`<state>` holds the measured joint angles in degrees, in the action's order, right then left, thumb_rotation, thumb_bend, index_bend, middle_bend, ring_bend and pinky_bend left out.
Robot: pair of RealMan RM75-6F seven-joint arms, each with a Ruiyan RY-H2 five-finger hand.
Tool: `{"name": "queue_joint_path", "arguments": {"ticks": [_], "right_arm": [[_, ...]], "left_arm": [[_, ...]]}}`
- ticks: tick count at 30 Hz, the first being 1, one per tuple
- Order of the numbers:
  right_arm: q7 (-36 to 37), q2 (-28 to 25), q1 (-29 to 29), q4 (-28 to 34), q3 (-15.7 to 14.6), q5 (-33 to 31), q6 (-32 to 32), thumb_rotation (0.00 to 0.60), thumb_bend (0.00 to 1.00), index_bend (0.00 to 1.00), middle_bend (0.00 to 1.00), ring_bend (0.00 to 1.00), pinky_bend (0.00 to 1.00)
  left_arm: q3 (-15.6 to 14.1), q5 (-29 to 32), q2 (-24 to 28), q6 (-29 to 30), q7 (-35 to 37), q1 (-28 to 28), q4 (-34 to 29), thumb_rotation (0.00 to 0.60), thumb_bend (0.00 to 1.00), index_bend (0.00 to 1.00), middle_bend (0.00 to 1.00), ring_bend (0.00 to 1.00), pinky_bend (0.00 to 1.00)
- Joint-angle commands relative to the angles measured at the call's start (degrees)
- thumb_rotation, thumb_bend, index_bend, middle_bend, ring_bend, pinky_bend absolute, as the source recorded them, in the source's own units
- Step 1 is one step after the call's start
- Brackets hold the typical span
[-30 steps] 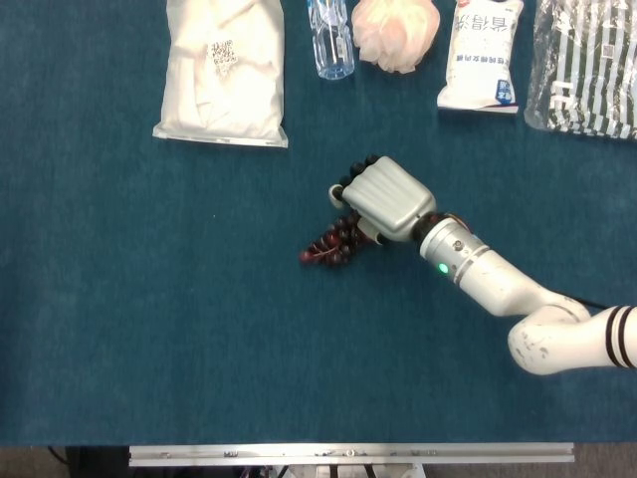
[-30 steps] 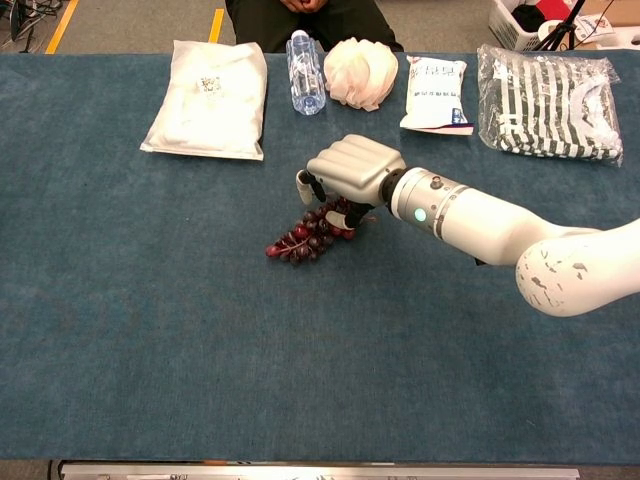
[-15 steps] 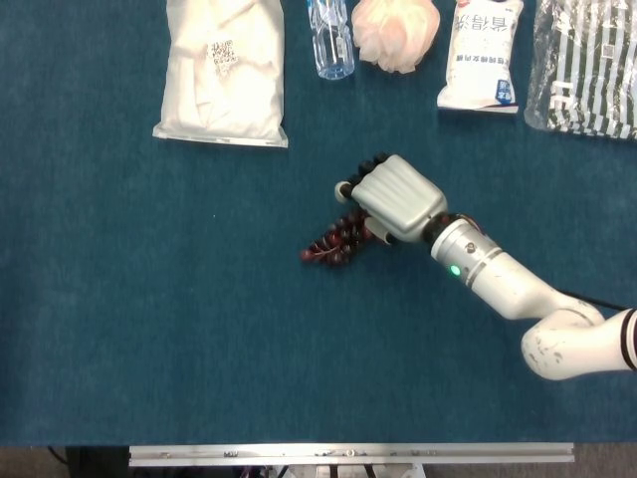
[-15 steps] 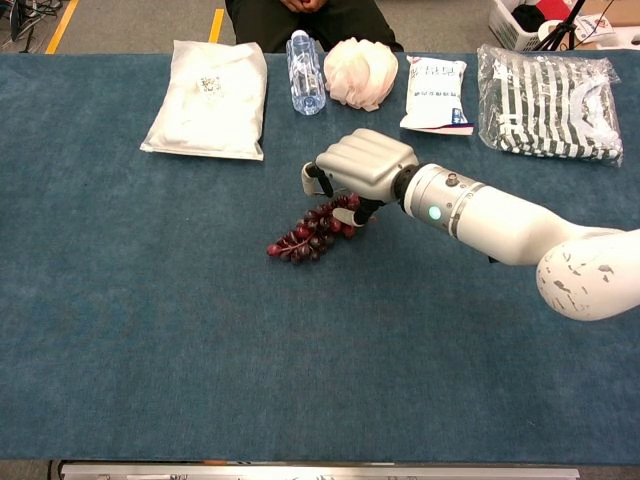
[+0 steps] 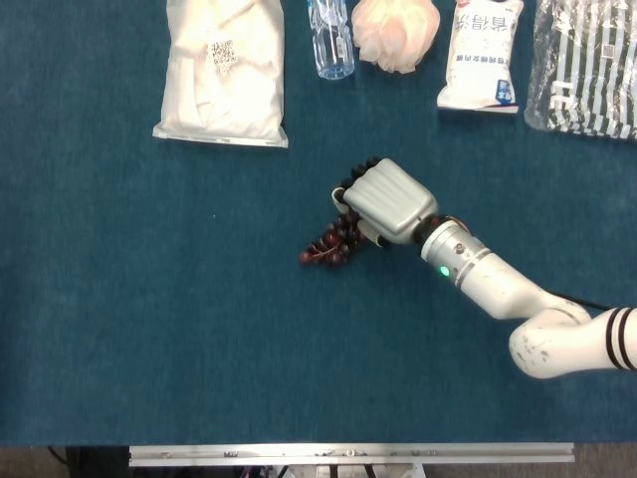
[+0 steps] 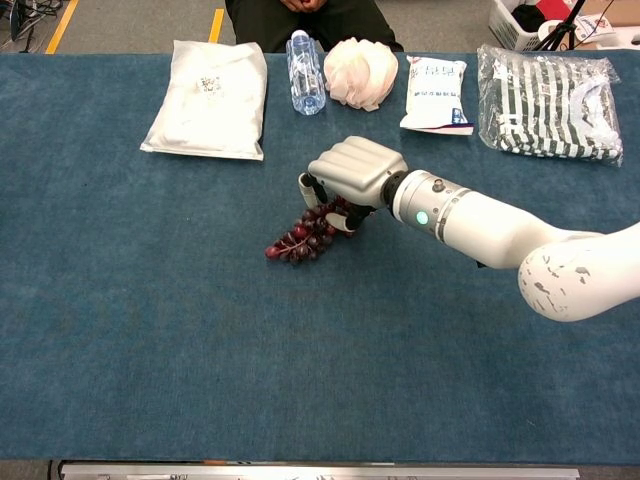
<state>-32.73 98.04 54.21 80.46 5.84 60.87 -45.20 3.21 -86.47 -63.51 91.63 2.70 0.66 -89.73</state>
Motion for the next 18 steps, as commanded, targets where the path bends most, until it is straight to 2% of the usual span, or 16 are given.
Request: {"name": "queue_joint_path", "arguments": {"ticks": [1, 4, 12, 16, 18], "right_arm": [[0.17, -0.01, 0.08, 0.15, 0.16, 0.10, -0.22, 0.600, 0.35, 0.45, 0.46, 0.31, 0.32], [-0.16, 0.03, 0.14, 0.04, -0.05, -0.04, -0.36, 0.600, 0.35, 0.46, 0.46, 0.31, 0.32], [-0.50, 0.81, 0.04, -0.57, -0.35, 0.09, -1.27, 0.600, 0.40, 0.56, 0.47, 0.32, 0.32], [-0.18, 0.58, 0.11, -0.18, -0.29, 0.27, -1.16, 0.600, 0.40, 0.56, 0.47, 0.32, 0.32], [-0.25, 0.11, 0.12, 0.27, -0.45, 0.15, -0.93, 0.600, 0.39, 0.52, 0.47, 0.32, 0.32]], "left_arm": [[0.01, 0.01, 0.02, 0.01, 0.10, -0.03, 0.10, 0.600, 0.25, 0.31, 0.31, 0.23, 0.17], [0.00, 0.12, 0.01, -0.11, 0.18, -0.05, 0.27, 0.600, 0.25, 0.31, 0.31, 0.23, 0.17], [0.01, 0.02, -0.03, -0.02, 0.38, -0.11, 0.48, 0.600, 0.25, 0.31, 0.31, 0.23, 0.17], [0.03, 0.00, -0.04, 0.09, 0.46, -0.19, 0.49, 0.600, 0.25, 0.31, 0.31, 0.23, 0.17], [0.07, 0.02, -0.07, 0.10, 0.46, -0.19, 0.53, 0.600, 0.25, 0.31, 0.31, 0.23, 0.17]]}}
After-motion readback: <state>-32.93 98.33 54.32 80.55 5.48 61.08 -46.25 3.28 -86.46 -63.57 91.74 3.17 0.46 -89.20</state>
